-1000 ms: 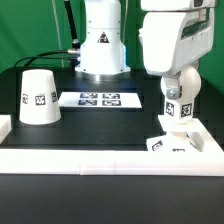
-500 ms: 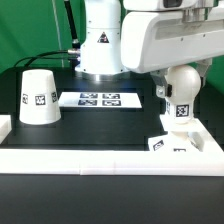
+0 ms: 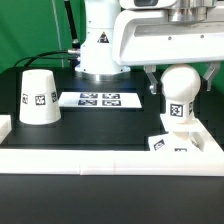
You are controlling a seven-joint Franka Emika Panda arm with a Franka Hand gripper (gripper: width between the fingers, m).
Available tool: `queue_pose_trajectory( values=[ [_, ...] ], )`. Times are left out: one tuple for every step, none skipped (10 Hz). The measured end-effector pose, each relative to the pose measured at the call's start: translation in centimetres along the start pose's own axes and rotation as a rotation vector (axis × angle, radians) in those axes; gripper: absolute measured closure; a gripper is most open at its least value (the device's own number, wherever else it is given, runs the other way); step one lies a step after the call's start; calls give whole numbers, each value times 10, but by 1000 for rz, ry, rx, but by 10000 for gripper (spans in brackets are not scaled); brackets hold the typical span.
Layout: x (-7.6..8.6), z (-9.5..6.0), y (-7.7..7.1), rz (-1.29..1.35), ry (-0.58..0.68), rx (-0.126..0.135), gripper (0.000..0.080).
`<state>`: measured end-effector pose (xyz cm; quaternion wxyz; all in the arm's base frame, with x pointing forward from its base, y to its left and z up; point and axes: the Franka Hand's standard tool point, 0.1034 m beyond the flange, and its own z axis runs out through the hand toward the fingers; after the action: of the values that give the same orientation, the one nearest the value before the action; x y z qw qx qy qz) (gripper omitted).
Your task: Assemble lamp
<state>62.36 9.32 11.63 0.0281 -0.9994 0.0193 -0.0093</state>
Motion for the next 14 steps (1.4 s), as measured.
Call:
queue_pose_trajectory(
  values=[
    [0,0,0,77,-1,0,220],
    [-1,1,0,177,-3,-2,220],
    [-1,1,0,228,-3,-2,220],
    [-2,1,-1,335,-7,-3,220],
    [-5,2,-1,424,-19,-7,220],
    [-6,4,-2,482,-28,-10,220],
    [-9,5,-3,573,-47,-10,220],
    [-10,6,-4,645,-60,-9,220],
    [-11,7,-4,742,-69,-8,220],
    [-11,7,-5,805,-76,-8,220],
    [-12,7,-6,860,-81,-6,220],
    [-12,7,-7,939,-82,-9,220],
    [-12,7,-8,996,-86,-7,220],
    [-13,8,-10,1070,-92,-2,220]
  ],
)
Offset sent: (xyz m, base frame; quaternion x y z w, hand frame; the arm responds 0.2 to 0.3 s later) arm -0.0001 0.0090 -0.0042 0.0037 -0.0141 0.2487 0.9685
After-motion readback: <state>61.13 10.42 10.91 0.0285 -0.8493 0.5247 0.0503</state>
